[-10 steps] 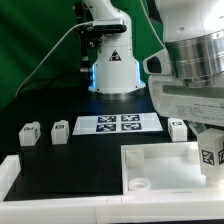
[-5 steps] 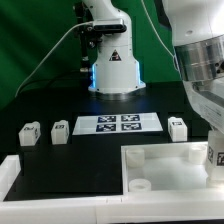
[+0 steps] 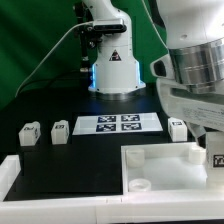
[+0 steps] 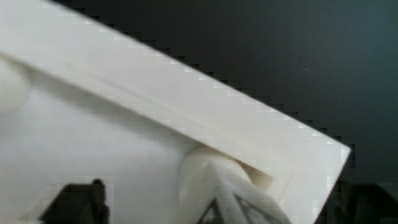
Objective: Assemble one leg
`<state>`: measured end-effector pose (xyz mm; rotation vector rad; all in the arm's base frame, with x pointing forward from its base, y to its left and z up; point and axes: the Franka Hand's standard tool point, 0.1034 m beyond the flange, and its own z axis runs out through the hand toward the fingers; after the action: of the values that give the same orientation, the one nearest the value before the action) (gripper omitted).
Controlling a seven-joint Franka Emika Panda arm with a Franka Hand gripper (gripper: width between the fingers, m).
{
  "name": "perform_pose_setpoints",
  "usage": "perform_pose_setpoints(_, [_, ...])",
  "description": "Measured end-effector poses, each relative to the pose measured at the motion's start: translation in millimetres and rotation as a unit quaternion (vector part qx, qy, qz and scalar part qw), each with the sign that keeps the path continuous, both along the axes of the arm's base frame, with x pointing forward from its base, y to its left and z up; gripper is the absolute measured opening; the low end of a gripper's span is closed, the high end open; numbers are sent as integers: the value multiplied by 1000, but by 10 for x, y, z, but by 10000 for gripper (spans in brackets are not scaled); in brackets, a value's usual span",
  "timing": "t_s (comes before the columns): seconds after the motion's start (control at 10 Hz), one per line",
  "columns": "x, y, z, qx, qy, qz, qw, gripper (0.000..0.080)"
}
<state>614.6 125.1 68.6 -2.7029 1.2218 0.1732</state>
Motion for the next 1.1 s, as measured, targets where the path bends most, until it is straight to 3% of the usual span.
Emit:
perform_pose_setpoints(0.4, [19, -12, 2, -2, -30, 162, 986, 648])
perform_pose_setpoints(0.6, [67, 0, 70, -40, -46, 338, 939, 648])
perform_pose_setpoints(0.7, [60, 2, 58, -36, -46, 325, 944, 648])
perform_pose_setpoints(0.9, [60, 2, 58, -37, -44, 313, 948, 384])
perform_pose_setpoints(1.0, [59, -4, 56, -39, -36, 265, 963, 294])
perform_pose_setpoints(1.1, [58, 8, 56, -39, -28, 212, 976, 294])
